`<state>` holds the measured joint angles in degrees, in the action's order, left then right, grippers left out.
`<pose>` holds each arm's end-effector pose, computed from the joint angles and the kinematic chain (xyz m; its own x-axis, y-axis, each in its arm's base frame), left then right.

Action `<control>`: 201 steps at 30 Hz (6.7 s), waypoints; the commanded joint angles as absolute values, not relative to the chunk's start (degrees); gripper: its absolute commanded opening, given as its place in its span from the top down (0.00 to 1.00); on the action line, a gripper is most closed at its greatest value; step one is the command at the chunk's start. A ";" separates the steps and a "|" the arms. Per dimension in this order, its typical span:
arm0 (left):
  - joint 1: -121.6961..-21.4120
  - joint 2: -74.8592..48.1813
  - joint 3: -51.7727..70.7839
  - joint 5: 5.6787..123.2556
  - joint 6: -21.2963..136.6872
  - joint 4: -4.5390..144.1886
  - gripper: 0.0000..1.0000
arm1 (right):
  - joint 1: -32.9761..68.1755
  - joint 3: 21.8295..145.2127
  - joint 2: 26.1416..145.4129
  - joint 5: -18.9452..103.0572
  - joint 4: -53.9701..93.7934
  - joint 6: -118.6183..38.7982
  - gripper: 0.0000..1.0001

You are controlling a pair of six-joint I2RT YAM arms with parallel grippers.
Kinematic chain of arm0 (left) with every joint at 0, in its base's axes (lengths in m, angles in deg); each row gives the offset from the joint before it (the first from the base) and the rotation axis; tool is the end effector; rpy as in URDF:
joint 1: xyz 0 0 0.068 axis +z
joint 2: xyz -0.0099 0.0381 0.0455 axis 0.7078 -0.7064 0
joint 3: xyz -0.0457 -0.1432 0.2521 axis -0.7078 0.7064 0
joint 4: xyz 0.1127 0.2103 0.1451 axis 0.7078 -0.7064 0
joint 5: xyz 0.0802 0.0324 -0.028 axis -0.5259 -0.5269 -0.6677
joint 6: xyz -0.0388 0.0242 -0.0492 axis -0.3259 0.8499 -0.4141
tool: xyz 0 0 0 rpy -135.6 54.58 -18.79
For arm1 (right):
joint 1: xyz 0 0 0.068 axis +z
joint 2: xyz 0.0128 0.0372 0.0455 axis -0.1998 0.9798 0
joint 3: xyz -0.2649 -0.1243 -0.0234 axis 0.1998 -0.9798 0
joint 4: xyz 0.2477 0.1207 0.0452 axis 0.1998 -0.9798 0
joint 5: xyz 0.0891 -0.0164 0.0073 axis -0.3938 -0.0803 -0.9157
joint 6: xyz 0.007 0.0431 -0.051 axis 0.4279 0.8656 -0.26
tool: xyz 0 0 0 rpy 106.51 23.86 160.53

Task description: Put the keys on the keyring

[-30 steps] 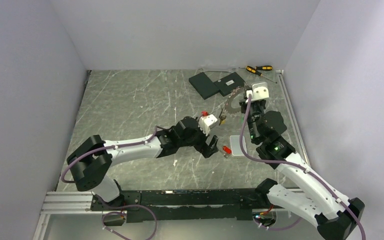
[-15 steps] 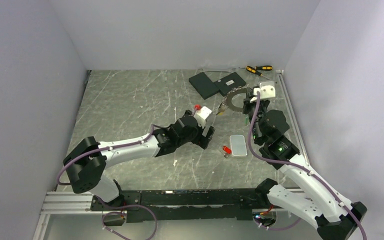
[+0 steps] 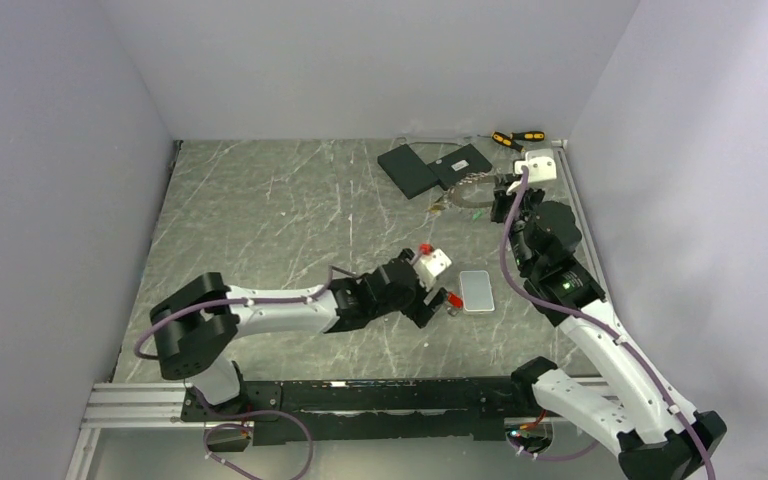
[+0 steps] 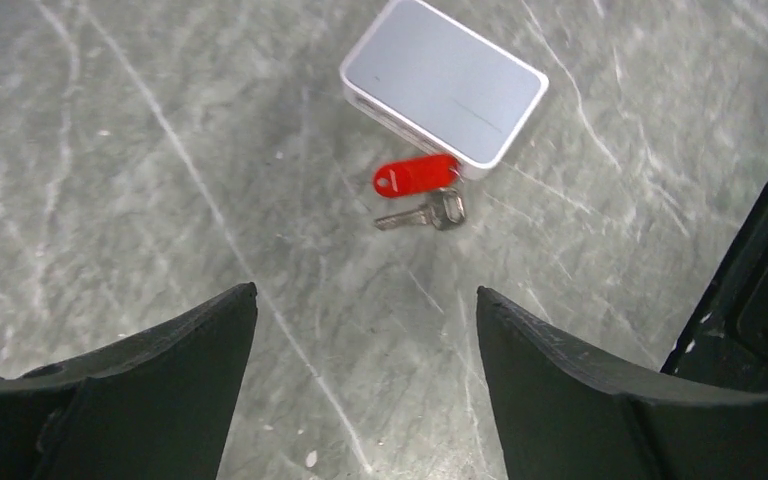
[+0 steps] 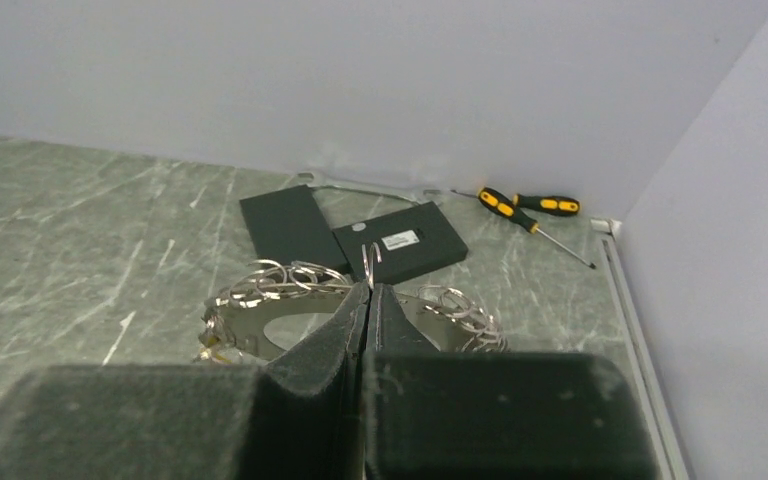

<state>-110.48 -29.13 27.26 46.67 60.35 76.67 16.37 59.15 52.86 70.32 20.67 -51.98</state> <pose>0.1684 -0.3468 0.2297 -0.3215 0.3352 -0.8856 0.7957 0.6026 -0.0607 0.1978 0.0833 0.4073 0.0617 -0.0643 -0.9960 -0.1221 0.9899 -0.0714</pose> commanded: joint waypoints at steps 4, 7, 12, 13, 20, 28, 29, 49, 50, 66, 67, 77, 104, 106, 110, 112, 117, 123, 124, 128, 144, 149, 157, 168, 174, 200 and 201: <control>-113.87 -36.52 24.56 49.67 63.39 82.33 0.24 | 14.61 62.49 52.29 76.62 24.06 -51.59 1.00; -114.52 -39.43 24.50 49.78 64.35 86.08 0.29 | 14.40 61.71 51.79 76.25 24.84 -51.40 1.00; -116.06 -43.20 25.11 48.78 66.78 94.41 0.33 | 14.14 61.52 51.50 76.81 24.63 -51.43 1.00; -116.41 -43.76 25.87 48.26 67.46 97.18 0.35 | 14.09 61.39 51.33 76.81 24.70 -51.45 1.00; -118.42 -49.54 29.18 45.48 72.64 114.66 0.37 | 13.88 61.00 50.94 76.43 24.68 -51.56 1.00; -119.59 -54.98 27.84 41.20 75.76 119.02 0.44 | 13.79 60.36 49.90 75.96 24.77 -51.65 1.00; -119.66 -55.49 27.76 40.92 75.93 119.52 0.45 | 13.79 60.36 49.83 75.79 24.75 -51.57 1.00; -119.67 -60.33 26.33 36.21 77.94 124.36 0.60 | 13.70 60.27 50.13 73.70 24.73 -51.03 1.00; -119.67 -60.48 26.12 36.31 77.97 124.14 0.60 | 13.70 60.27 50.18 73.62 24.77 -51.03 1.00; -119.67 -62.38 24.25 34.20 78.53 124.41 0.63 | 13.65 60.01 50.35 73.01 24.84 -50.68 1.00; -119.67 -62.52 24.22 34.03 78.69 124.61 0.64 | 13.69 59.93 50.32 73.03 24.82 -50.68 1.00; -119.67 -63.10 23.91 33.73 79.04 125.30 0.87 | 13.67 59.75 50.23 72.99 24.79 -50.59 1.00; -119.31 -40.74 36.17 37.88 74.75 116.49 1.00 | 13.64 59.01 50.19 71.17 24.99 -50.16 1.00; -118.72 -38.70 36.76 39.57 73.35 113.86 1.00 | 13.65 58.94 50.07 70.91 24.99 -50.15 1.00; -116.94 -33.86 38.35 43.46 70.94 107.40 1.00 | 13.62 58.78 49.90 70.16 24.91 -50.15 1.00; -115.49 -30.49 39.26 46.66 69.71 102.93 1.00 | 13.56 58.66 49.57 69.69 24.89 -50.20 1.00; -108.21 -18.03 36.92 63.49 56.97 84.04 1.00 | 13.70 58.75 49.64 66.25 25.02 -49.99 1.00; -91.59 -11.71 35.82 80.23 39.49 74.59 1.00 | 13.70 58.71 50.67 64.17 25.69 -48.80 1.00; -90.00 -13.03 33.37 84.91 38.82 71.47 1.00 | 13.70 58.71 50.77 63.85 25.65 -48.58 1.00; -86.97 -18.11 33.46 95.36 32.39 75.87 1.00 | 13.70 58.72 51.11 63.02 25.17 -47.63 1.00; -89.24 -20.01 23.45 70.69 51.54 42.42 0.58 | 13.70 58.80 50.92 62.00 22.38 -46.82 1.00; -101.77 -14.92 29.45 55.39 62.45 50.02 0.58 | 13.68 59.14 51.34 61.37 21.32 -46.81 1.00; -111.21 -16.29 33.78 58.32 73.19 60.09 0.53 | 13.70 58.65 50.56 60.95 20.77 -46.07 1.00; -116.78 -26.09 25.82 42.63 52.11 56.43 0.55 | 13.70 58.80 49.91 61.36 20.77 -45.07 1.00; -121.35 -27.72 23.92 29.84 35.33 50.38 0.53 | 13.69 58.23 49.79 62.95 21.21 -45.23 1.00; -124.56 -48.01 2.34 30.73 13.38 23.50 0.65 | 13.70 59.23 46.41 63.56 17.83 -46.01 1.00; -124.47 -48.05 2.44 31.01 13.18 23.59 0.65 | 13.70 59.40 46.44 63.58 17.51 -46.09 1.00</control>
<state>-124.73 -47.08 4.09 29.49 16.24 27.23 13.79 57.67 47.74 62.91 13.94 -46.08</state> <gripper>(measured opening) 0.358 0.010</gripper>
